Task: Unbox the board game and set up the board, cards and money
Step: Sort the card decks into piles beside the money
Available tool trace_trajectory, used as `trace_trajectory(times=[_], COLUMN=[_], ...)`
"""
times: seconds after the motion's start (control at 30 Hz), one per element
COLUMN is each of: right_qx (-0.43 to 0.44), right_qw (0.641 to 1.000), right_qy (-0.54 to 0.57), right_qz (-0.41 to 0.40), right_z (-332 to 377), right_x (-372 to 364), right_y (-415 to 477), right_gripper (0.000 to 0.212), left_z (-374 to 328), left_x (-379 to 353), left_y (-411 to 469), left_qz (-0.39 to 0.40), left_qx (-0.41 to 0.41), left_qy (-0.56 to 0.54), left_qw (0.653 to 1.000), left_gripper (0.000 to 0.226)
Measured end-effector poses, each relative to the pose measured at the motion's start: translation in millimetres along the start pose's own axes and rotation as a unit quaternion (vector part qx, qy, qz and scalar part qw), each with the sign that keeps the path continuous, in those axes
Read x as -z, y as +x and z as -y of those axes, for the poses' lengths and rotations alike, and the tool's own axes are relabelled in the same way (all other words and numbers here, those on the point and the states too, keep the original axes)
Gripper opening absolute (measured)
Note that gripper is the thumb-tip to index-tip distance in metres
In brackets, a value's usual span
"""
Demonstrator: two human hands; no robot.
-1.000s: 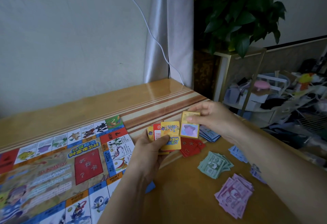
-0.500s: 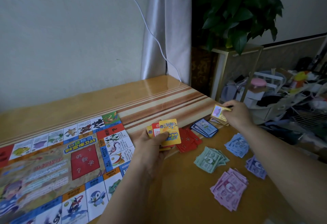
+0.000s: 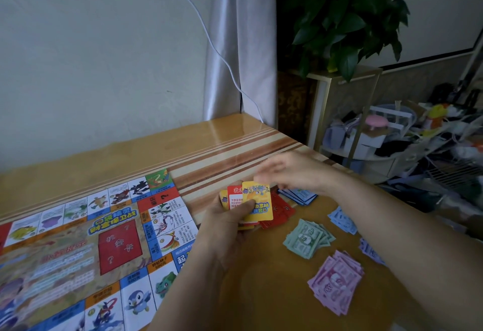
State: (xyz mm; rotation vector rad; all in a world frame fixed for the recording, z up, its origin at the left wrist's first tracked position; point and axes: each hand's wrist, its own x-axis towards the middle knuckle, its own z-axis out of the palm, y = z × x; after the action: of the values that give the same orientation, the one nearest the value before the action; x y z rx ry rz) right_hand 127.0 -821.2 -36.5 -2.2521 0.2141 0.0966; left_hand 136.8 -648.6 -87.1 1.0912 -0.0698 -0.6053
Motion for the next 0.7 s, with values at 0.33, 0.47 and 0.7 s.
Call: trace_trajectory(times=[0.33,0.47,0.7], right_qx=[0.029,-0.051,-0.066], right_qw=[0.962,0.943,0.940], right_qy=[0.018,-0.122,-0.199], right_qz=[-0.270,-0.306,-0.268], right_z=[-34.1,-92.6,-133.0], right_x=[42.9,44.3,41.3], right_y=[3.5,9.4,22.0], right_gripper=[0.017,0.025,0.031], left_z=[-1.7,-0.8,-1.3], left_x=[3.4,-0.2,-1.0], left_y=[1.5,0.6,-0.4], left_qz=[0.013,0.020,0.031], left_qx=[0.062,0.074,0.085], left_qy=[-0.161,-0.174,-0.181], left_qw=[0.985,0.982,0.979], left_gripper=[0.028,0.031,0.027])
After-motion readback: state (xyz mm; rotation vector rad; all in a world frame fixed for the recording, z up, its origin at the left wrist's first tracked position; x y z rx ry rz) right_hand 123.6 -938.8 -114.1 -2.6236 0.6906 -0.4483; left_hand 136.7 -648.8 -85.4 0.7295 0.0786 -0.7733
